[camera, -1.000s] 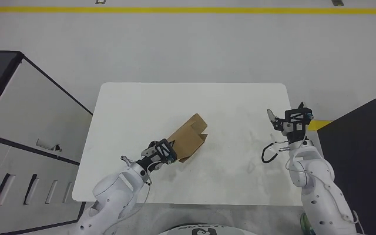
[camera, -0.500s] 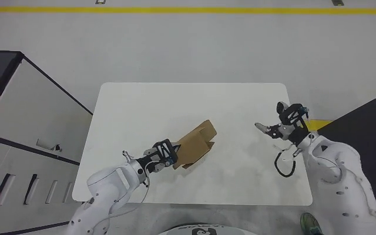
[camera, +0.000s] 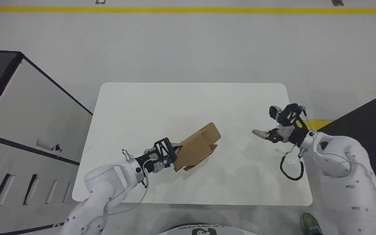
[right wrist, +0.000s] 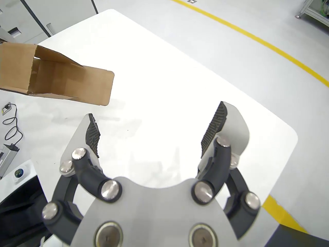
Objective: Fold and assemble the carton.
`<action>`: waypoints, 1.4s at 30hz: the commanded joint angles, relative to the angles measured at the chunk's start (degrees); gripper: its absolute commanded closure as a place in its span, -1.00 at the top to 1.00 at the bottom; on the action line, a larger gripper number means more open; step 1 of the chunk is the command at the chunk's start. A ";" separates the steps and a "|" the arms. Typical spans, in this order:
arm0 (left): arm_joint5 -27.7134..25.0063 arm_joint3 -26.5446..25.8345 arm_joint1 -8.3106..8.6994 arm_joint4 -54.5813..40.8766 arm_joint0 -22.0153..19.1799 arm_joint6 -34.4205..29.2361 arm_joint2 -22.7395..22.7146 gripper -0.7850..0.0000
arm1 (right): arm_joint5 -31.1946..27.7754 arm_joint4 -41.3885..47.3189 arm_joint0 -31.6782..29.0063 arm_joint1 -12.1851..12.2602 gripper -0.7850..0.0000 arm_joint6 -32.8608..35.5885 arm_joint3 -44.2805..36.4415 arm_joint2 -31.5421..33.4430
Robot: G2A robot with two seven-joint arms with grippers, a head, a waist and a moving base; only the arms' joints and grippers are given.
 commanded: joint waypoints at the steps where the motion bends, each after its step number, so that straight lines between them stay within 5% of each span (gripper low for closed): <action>1: -1.60 0.03 0.11 -1.27 -0.77 -0.09 0.20 -1.00 | -5.62 6.91 1.01 0.55 1.00 3.70 3.15 -1.84; 4: -4.01 0.20 0.29 -3.97 -1.89 -0.80 -0.06 -1.00 | -7.40 19.01 4.00 1.96 1.00 12.87 6.50 -4.73; 16: -7.99 -0.37 0.85 -12.78 -4.41 -5.68 0.09 -1.00 | 9.26 55.01 13.74 12.63 1.00 29.73 8.40 -20.17; 24: -7.05 -0.30 0.88 -13.03 -4.60 -5.61 0.06 -1.00 | 9.29 55.44 13.62 12.58 1.00 29.20 8.31 -20.28; 34: -8.36 0.76 1.26 -17.22 -6.84 -7.84 2.00 -1.00 | 20.99 84.22 19.93 12.49 1.00 41.45 14.02 -30.38; 42: -8.22 0.71 1.47 -20.68 -8.75 -10.80 2.35 -1.00 | 25.87 88.87 22.71 12.55 1.00 46.33 16.02 -31.99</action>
